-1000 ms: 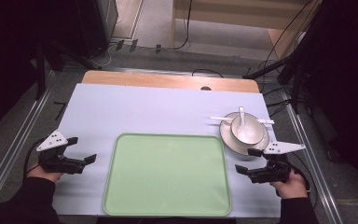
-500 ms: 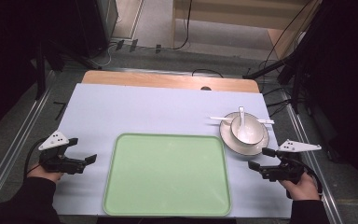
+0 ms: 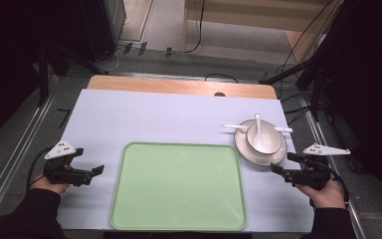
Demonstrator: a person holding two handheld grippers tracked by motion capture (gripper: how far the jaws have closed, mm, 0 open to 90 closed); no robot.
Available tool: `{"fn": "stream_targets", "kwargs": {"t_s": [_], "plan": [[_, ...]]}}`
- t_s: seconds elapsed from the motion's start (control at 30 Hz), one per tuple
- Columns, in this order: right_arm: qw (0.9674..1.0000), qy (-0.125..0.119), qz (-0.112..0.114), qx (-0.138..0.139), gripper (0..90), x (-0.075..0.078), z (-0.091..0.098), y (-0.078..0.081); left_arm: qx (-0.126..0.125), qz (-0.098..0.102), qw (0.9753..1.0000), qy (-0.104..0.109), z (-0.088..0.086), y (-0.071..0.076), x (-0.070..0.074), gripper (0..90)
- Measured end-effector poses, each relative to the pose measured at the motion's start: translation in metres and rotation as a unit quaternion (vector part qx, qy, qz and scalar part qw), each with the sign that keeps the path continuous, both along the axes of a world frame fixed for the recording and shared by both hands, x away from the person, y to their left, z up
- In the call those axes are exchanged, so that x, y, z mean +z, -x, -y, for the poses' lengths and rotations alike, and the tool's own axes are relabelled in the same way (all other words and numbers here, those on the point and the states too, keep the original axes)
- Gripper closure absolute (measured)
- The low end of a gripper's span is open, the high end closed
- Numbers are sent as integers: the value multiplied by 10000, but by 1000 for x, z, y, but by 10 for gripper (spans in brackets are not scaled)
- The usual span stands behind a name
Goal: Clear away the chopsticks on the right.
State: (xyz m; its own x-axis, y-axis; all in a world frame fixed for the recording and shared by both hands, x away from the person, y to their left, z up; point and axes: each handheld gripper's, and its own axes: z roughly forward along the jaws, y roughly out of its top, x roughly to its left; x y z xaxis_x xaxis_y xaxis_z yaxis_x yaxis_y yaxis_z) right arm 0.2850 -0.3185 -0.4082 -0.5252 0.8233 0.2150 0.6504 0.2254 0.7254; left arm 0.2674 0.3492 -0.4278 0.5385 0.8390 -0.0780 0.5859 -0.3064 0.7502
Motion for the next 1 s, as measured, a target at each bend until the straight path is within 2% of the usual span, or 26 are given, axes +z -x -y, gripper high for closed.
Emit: {"fn": "stream_targets", "kwargs": {"t_s": [0.07,0.4,0.67,0.8,1.0], "plan": [[10000,-33,15,24,146,1,1,-2,8,-17,10000,9,0,0,0,0],[9996,-44,-41,-288,146,3,11,-25,-12,-59,10000,-24,1,-1,-1,0],[9988,-68,91,-466,154,14,16,-45,-21,-84,9999,-55,1,0,-1,0],[9988,-102,124,-462,166,17,16,-54,-27,-79,10000,-34,0,0,-2,0],[9982,101,159,-571,228,16,20,-74,19,-125,9999,-107,-1,2,-3,0]]}}
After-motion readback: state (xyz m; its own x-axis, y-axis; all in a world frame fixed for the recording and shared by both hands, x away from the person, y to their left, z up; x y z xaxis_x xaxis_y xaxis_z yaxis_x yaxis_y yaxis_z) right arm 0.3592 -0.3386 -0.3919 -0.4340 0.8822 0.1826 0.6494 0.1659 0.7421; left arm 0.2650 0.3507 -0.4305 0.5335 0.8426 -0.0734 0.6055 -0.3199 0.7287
